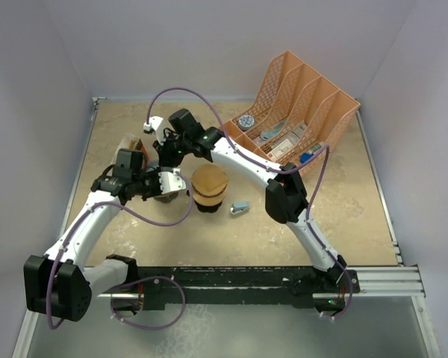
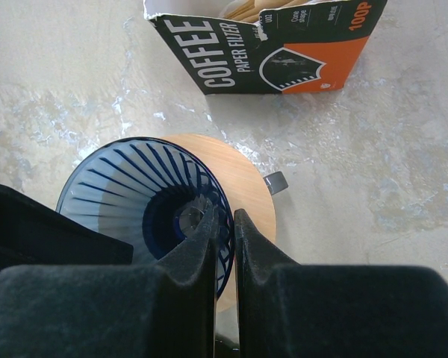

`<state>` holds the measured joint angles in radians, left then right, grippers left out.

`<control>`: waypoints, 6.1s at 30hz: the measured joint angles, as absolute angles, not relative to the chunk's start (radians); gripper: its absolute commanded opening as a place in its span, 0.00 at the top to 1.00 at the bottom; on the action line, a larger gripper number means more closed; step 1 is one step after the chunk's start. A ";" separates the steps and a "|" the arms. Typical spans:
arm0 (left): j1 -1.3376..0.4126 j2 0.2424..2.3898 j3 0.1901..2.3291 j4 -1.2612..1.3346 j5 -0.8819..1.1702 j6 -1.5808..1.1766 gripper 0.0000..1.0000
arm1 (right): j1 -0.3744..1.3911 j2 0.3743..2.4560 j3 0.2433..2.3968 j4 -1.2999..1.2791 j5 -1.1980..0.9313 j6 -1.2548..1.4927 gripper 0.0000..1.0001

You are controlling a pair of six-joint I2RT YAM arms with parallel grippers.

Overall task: Place the coffee filter in the dripper
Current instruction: Place the coffee dripper in the dripper holder, then pick up the coffee filter from the coffee filter holder.

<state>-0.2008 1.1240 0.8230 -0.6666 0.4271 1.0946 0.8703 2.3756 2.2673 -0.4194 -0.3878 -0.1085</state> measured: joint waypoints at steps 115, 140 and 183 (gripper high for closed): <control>0.118 1.586 1.328 -0.515 0.075 0.179 0.69 | 0.079 1.465 1.322 -0.216 -0.809 -0.451 0.47; 0.114 1.676 1.395 -0.522 0.115 0.225 0.72 | 0.077 1.452 1.306 -0.204 -0.835 -0.476 0.46; 0.049 1.739 1.359 -0.454 -0.017 0.281 0.91 | 0.075 1.459 1.304 -0.215 -0.869 -0.498 0.43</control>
<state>0.0490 1.7390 1.3594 -0.4541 -0.0166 0.2806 0.0753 1.4586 1.3045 -0.2153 -0.8692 -0.4976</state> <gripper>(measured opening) 0.142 0.562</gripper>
